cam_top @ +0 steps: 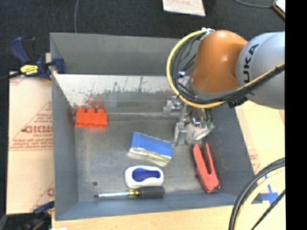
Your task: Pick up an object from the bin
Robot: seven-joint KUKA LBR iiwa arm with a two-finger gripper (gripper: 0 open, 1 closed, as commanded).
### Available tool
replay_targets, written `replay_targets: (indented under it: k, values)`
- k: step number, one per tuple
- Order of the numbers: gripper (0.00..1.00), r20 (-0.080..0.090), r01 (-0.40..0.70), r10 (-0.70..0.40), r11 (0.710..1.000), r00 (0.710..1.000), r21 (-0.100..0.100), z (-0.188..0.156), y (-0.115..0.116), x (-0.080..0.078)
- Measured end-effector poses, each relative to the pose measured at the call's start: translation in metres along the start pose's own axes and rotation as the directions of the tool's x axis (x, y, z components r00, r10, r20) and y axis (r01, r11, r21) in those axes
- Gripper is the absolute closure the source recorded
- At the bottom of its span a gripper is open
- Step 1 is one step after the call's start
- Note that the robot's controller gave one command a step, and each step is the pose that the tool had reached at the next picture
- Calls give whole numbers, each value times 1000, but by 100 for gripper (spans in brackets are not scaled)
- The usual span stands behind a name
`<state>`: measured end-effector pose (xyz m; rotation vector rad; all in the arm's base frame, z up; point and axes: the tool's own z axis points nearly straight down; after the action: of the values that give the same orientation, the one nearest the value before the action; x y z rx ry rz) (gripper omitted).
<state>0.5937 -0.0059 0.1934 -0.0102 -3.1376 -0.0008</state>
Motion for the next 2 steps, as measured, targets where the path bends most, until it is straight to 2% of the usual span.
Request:
replay_targets:
  k: [1,2]
  values:
    - [0,8,0,0,1000,1000,0,-5,0,-1]
    - [0,2,-86,86,996,996,-1,123,23,-1]
